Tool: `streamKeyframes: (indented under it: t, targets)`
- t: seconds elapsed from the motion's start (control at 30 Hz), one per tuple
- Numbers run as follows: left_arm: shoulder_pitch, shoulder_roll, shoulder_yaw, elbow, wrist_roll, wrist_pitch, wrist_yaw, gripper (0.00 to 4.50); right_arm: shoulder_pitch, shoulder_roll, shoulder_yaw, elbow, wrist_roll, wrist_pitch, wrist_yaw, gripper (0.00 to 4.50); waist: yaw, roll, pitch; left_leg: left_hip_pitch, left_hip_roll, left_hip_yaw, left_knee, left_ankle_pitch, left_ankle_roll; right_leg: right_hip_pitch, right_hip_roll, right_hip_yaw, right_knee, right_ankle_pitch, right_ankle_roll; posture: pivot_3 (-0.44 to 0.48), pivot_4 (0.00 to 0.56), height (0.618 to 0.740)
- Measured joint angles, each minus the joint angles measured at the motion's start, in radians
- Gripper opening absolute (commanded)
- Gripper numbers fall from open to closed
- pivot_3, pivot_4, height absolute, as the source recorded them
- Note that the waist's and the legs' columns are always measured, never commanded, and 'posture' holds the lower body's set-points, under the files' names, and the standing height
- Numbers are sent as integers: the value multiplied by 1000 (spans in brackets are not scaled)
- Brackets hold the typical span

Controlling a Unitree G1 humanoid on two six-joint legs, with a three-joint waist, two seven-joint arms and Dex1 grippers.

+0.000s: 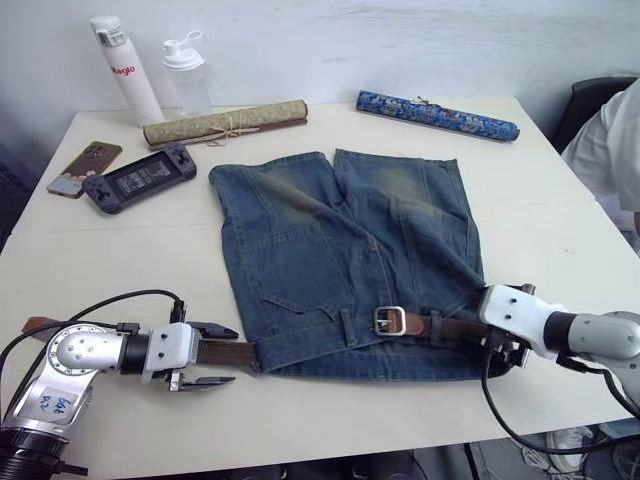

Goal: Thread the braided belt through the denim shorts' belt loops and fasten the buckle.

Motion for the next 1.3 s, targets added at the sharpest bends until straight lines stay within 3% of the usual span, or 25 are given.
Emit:
streamKeyframes:
  t: [0.13, 0.23, 0.33, 0.47, 0.67, 0.77, 0.9, 1.0, 1.17, 1.3]
  targets:
    - [19, -37, 34, -21, -41, 74, 59, 3643, 8, 49, -50, -33, 68, 65, 28, 4500, -4, 0, 0, -1, 1, 0, 0, 0, 0, -1, 1, 0, 1, 0, 0, 0, 150, 737]
    - [66, -46, 133, -136, -217, 286, 125, 3643, -39, 125, -133, -118, 241, 194, 36, 4500, -11, 2, 2, -2, 2, -2, -1, 1, -1, -2, 1, 0, 2, 0, 0, 0, 150, 737]
    - [140, 13, 263, -264, -412, 511, 143, 3643, -102, 156, -233, -196, 423, 309, 44, 4500, -14, 4, 3, -1, 2, -3, -2, 1, -2, -2, 2, -1, 2, 0, 0, 0, 150, 737]
    - [207, 52, 384, -283, -539, 710, 144, 3643, -126, 169, -272, -229, 578, 398, 53, 4500, -9, 5, 3, -1, 1, -3, -3, 1, -2, -1, 2, -1, 1, -1, -1, 0, 150, 737]
    - [307, 58, 418, -215, -402, 619, 81, 3643, -194, 200, -249, -227, 634, 424, 20, 4500, -6, 5, 3, -1, 0, -3, -3, 1, -2, -2, 1, -1, 0, -1, -2, 0, 150, 737]
    - [282, 29, 454, -214, -438, 674, 122, 3643, -217, 234, -246, -227, 656, 432, -8, 4500, -6, 4, 3, -2, 1, -3, -3, 1, -2, -2, 1, -1, 0, -1, -2, 0, 150, 737]
    - [302, -7, 601, -278, -797, 983, 305, 3643, -224, 276, -239, -255, 690, 437, -45, 4500, -13, 4, 3, -2, 1, -4, -4, 1, -2, -2, 0, -1, 0, -1, -2, 0, 150, 737]
    - [458, -126, 699, -324, -1108, 1152, 507, 3643, -238, 318, -182, -269, 681, 426, -70, 4500, -42, 5, 3, -1, 2, -4, -5, 1, -2, -2, 1, 0, -1, -1, -1, 0, 150, 737]
    - [689, -299, 715, -414, -1342, 1196, 717, 3643, -284, 343, -67, -260, 599, 363, -68, 4500, -35, 2, 3, -1, 1, -5, -3, 0, -2, -1, 1, 0, -1, -1, -1, 0, 150, 737]
    - [808, -372, 681, -540, -1489, 1167, 881, 3643, -359, 364, 13, -214, 536, 313, -51, 4500, -13, 2, 3, -1, -1, -7, -2, -1, 0, 1, -1, -1, -2, -1, -2, 0, 150, 737]
